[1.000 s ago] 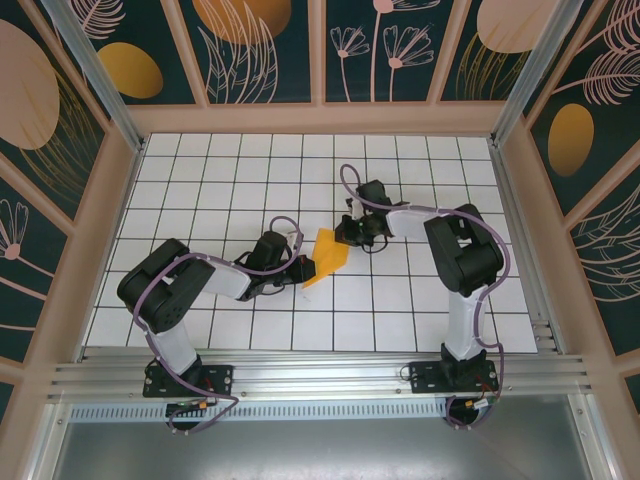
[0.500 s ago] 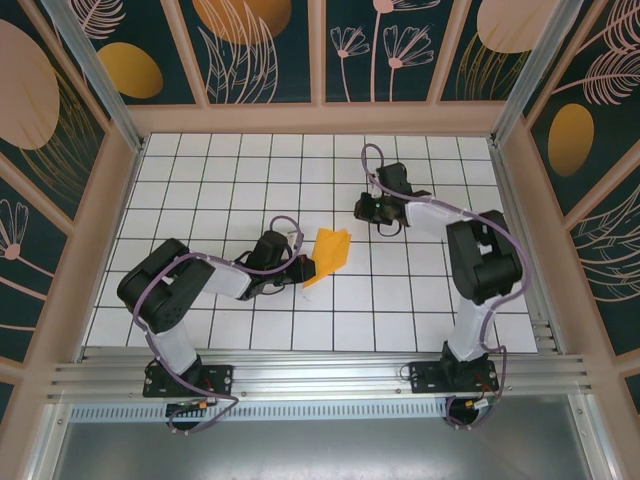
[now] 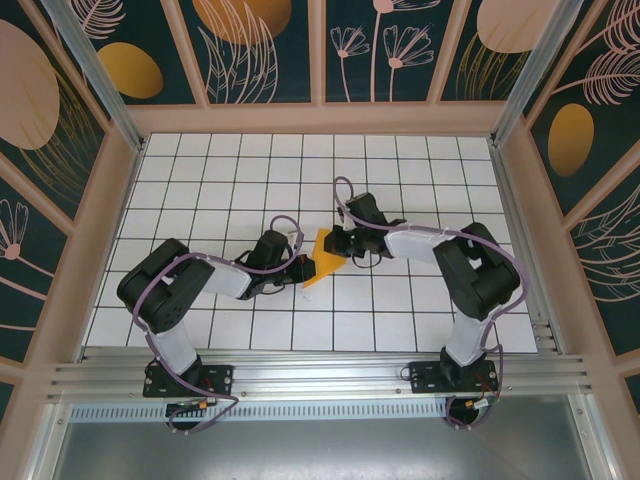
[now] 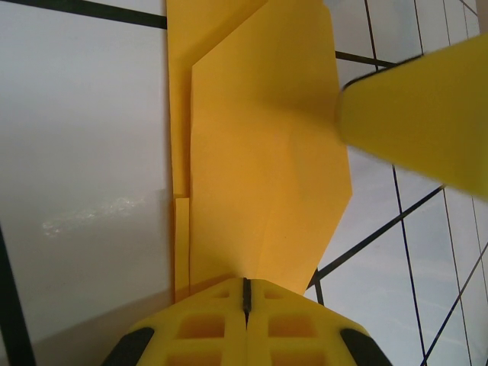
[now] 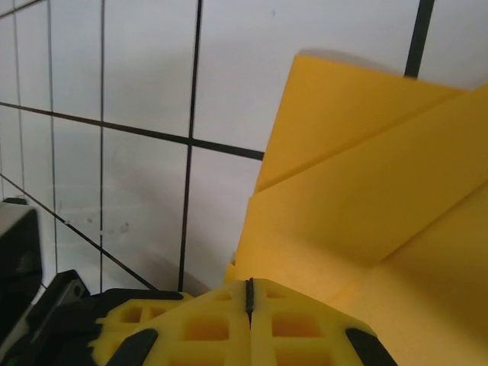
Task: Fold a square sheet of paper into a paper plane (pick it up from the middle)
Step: Fourth fold the wing at the center of the table.
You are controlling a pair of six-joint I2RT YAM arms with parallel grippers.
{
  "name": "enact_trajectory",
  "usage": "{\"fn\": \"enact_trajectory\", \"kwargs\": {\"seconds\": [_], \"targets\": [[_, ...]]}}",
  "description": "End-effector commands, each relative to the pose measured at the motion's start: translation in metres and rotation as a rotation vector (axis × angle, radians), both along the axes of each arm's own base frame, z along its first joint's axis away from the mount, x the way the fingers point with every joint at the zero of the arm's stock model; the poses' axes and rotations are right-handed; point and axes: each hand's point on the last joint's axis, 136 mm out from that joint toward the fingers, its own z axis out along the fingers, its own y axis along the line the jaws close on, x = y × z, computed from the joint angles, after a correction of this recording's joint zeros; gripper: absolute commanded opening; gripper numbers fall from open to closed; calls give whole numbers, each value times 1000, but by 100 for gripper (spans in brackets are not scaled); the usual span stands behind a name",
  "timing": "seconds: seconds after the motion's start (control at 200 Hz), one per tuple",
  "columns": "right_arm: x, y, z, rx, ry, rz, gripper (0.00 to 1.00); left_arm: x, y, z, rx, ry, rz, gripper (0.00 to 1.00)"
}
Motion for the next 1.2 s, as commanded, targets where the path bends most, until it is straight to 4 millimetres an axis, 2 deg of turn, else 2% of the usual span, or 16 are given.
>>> {"fn": "enact_trajectory", "kwargs": {"seconds": [0.0, 0.305, 0.475, 0.535, 0.55, 0.575, 0.911, 1.016, 1.196], "targets": [[0, 10, -6, 32, 32, 1, 4, -26, 27, -48, 152, 161, 22, 0], [-9, 3, -41, -26, 102, -4, 3, -19, 18, -29, 112, 130, 19, 1], [-14, -12, -62, -119, 144, -44, 3, -10, 4, 3, 46, 72, -19, 9], [-15, -15, -68, -139, 156, -52, 3, -10, 2, 6, 45, 68, -31, 11], [-16, -16, -70, -143, 162, -54, 3, -8, 1, 16, 31, 48, -31, 11], [-16, -17, -71, -148, 165, -57, 3, -7, 0, 19, 28, 41, -33, 11], [-20, -24, -85, -190, 203, -78, 2, -25, -8, 18, 45, 58, -111, 15], [-21, -25, -88, -197, 210, -80, 2, -25, -6, 13, 69, 61, -107, 15], [-22, -28, -91, -211, 217, -85, 2, -22, 7, -1, 155, 71, -63, 14]]}}
